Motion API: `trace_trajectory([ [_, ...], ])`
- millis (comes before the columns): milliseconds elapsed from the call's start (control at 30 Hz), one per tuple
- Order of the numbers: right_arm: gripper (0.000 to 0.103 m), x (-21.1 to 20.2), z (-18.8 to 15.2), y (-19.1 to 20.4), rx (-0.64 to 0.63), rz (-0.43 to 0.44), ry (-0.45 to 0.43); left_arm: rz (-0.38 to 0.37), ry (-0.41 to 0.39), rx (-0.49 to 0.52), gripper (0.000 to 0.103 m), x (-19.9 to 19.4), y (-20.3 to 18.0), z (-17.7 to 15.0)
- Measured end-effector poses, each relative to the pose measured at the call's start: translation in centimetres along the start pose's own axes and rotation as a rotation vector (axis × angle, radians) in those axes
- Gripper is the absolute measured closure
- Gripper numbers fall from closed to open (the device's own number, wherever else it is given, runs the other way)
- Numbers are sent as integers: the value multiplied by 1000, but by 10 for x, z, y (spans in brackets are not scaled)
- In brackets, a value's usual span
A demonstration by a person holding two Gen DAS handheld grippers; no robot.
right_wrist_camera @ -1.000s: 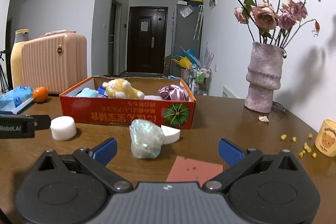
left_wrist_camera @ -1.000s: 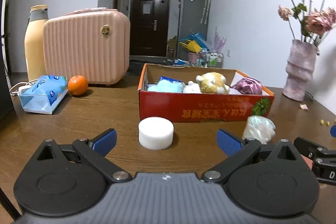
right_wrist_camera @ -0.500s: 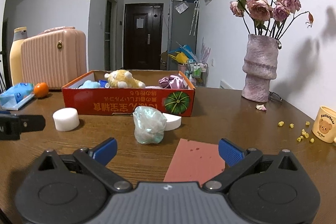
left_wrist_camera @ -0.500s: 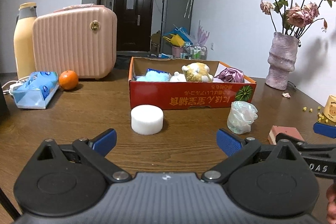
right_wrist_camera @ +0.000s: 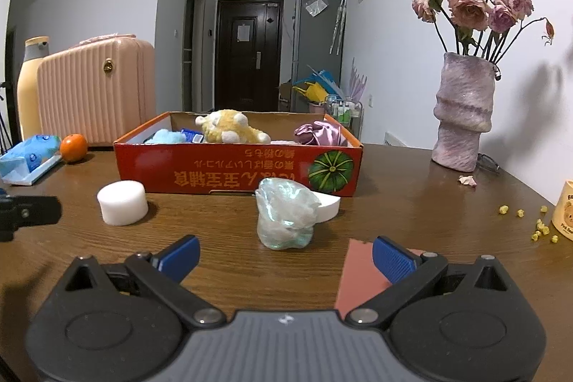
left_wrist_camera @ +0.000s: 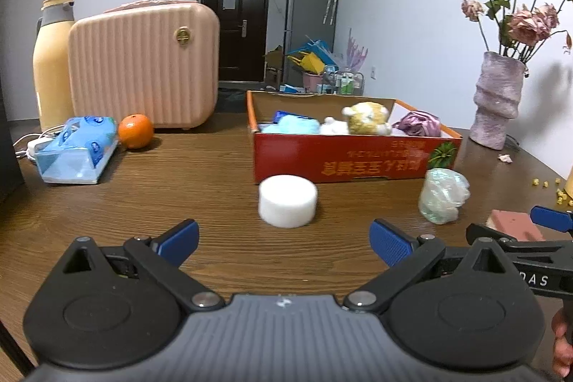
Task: Organize soft objects
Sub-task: 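Grasp the iridescent plastic bag with the right tool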
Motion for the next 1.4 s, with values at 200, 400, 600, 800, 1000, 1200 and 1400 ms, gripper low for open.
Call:
trace_trajectory([
  [200,2,27,8,-4,55,-36,10,28,6,-4,0,10,21,1],
  [400,12,62,12,-12,115,-67,55,47,20,-20,0,19,35,2],
  [600,20,90,13,-17,142,-88,96,63,35,-36,0,26,42,3],
  [800,31,110,14,-23,167,-100,128,69,35,-34,0,29,43,2],
  [1000,54,123,13,-28,186,-91,156,75,34,-26,0,31,42,2],
  [1200,63,120,14,-20,161,-56,146,79,36,-26,0,32,42,1],
  [1400,64,108,19,-10,115,-34,103,87,38,-29,0,35,45,1],
])
Point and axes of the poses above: each gripper's, at about its wrist camera, not at the fingertips, and x roughly the way its jaws point, y to its left, z to its top, the point moved 10 cm from there along x, roughly the way its jaws point, and after that the axes turned 13 degrees about z, right-handed, at the moved point
